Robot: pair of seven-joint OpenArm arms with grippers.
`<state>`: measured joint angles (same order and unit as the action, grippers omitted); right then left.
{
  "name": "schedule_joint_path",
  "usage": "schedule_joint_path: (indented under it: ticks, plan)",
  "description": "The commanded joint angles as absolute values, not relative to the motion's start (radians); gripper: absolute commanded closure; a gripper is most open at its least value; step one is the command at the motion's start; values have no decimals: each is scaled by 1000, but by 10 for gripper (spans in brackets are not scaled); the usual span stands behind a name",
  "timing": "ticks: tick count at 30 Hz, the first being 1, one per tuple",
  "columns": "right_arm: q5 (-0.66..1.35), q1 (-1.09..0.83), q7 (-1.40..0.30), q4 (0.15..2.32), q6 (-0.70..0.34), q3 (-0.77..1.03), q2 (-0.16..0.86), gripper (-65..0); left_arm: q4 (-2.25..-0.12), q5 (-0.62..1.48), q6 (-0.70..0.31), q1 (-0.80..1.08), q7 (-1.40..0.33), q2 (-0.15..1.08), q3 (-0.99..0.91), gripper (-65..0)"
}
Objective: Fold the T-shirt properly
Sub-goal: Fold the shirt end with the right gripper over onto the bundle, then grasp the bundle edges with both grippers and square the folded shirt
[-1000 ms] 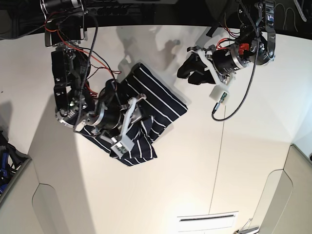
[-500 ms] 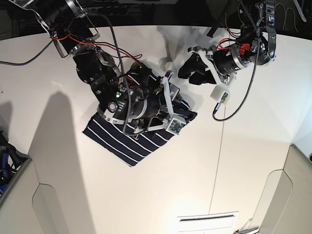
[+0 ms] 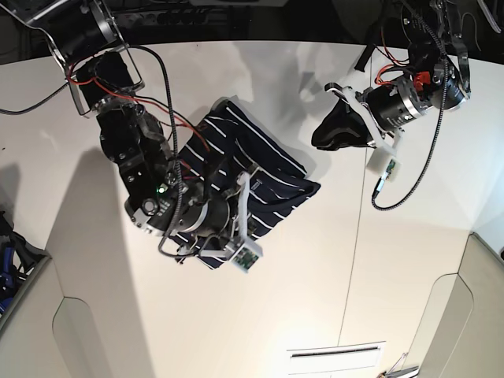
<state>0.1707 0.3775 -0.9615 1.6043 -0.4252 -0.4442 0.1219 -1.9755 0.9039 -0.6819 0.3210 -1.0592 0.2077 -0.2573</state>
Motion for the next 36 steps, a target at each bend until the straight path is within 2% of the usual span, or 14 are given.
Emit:
schedule_joint_path:
  ticks: [1,4,10,15,19,22,28,36]
  plan:
    - [188,414,-922,1625,-422,-413,118,0,-2014,925,-698,316,-1040,213,-261,-82]
    - [238,433,-901,1625,-422,-321,118,0,-2052,925,-698,319,-1035,213,-261,-43]
    - [263,443,-857,1597,-423,-144,119,0,-2054,923,-698,318,-987,200,-239,-41]
    - [320,466,-789,1460,-478,-36,119,0,-2053,813,-698,318,-964,137,-101,-41]
    - [402,520,-782,1304,-567,-19,118,0,-2012,640,-616,312,-877,79,39,-41]
    - [443,556,-781,1190,-574,-20,116,0,-1937,557,-537,282,-852,32,96,-41]
    - [456,601,-781,999,-599,-21,113,0,-1774,556,-531,196,-852,-22,111,-41]
    - [480,562,-824,952,-599,-21,139,0,-1711,435,-528,174,-860,-16,65,-41]
